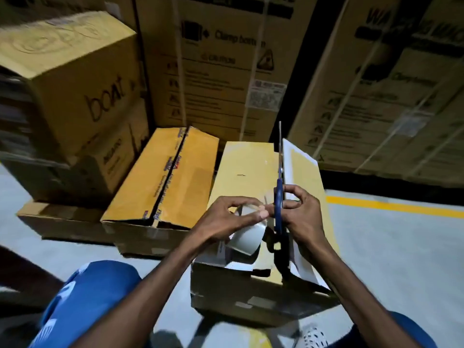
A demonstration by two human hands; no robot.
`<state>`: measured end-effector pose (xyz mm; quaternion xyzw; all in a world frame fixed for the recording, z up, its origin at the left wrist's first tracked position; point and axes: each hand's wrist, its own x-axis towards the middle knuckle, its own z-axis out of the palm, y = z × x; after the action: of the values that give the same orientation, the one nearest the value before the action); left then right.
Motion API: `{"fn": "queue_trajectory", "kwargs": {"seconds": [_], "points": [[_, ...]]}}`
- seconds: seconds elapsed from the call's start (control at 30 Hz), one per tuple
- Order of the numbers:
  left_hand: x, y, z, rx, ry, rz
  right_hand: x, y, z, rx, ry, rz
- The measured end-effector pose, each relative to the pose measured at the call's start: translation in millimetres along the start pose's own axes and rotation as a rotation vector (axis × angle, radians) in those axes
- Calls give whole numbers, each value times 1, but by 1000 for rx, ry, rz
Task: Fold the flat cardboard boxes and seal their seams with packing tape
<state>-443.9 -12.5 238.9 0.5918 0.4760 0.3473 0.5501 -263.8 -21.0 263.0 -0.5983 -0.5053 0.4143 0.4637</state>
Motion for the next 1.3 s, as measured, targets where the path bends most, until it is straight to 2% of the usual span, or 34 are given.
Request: {"fn": "queue_trajectory", "kwargs": {"seconds": [0.1,0.17,0.3,0.47,0.67,0.77,0.87,1.0,1.17,1.3], "points": [[13,0,15,120,-117,-68,17,4,-17,93,74,63],[24,2,20,91,-131,-78,29,5,-29,139,60,106],[47,-3,28,36,-76,-6,50,13,-44,248,-62,242],[69,-13,51,-87,30,-48,84,27,-51,308,17,260],[88,-25,46,-61,-51,-17,124,43,-38,181,97,291],[95,-24,44,-106,35,1,146,51,-36,90,121,268],[103,-21,52,-154,125,90,170,54,-29,-11,150,200],[115,-15,62,-392,83,108,201,48,-27,-70,135,134],[142,-24,78,-390,105,103,244,41,-42,-191,148,56],[160,-26,86,-453,193,118,276,43,-48,-203,127,29]]}}
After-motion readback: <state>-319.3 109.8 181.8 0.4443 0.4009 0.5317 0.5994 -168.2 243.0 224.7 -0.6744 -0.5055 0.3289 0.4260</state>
